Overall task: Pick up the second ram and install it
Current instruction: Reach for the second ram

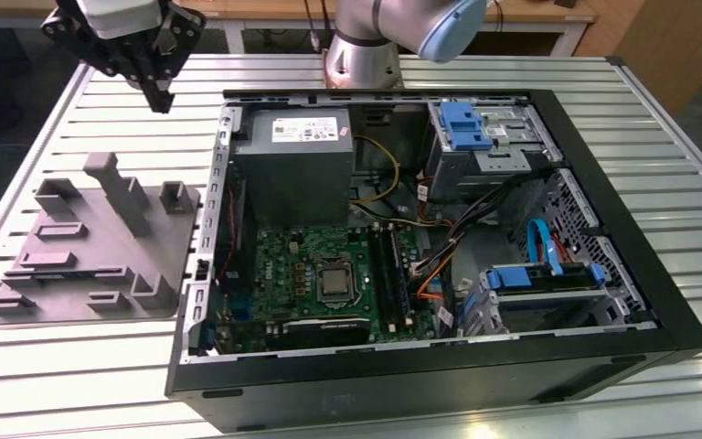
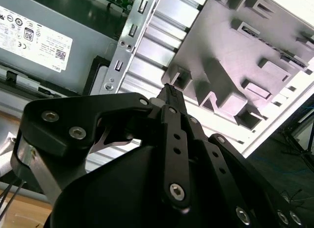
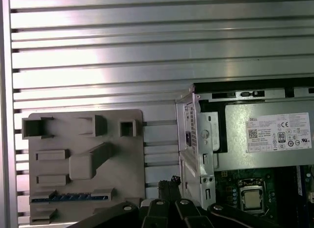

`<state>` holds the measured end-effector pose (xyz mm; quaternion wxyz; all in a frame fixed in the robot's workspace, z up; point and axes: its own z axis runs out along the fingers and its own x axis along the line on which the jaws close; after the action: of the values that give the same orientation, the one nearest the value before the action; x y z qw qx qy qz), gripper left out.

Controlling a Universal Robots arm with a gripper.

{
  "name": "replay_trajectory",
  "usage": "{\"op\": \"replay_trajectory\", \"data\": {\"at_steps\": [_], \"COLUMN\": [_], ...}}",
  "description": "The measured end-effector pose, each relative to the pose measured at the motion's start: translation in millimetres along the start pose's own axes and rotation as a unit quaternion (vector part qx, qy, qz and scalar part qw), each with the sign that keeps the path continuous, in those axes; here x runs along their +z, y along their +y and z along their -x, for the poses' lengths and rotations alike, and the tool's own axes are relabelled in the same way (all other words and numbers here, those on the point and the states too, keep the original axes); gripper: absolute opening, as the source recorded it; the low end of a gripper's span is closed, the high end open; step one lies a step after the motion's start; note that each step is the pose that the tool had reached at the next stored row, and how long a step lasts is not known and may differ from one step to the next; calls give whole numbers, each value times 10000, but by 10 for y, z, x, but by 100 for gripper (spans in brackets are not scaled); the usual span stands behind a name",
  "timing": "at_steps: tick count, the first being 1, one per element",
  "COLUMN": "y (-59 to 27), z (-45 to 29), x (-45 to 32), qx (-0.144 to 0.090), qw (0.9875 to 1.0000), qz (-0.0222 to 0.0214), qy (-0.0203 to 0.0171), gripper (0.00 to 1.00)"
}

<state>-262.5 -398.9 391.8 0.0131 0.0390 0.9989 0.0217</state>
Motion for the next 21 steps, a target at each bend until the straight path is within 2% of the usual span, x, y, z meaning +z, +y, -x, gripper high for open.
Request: {"op": "replay_trajectory", "data": {"at_steps": [21], "y": [-40], "z": [-505], "x": [7], "qx": [11], "qw": [10000], "qz": [0], "qy": [-1], "gripper": [10]}}
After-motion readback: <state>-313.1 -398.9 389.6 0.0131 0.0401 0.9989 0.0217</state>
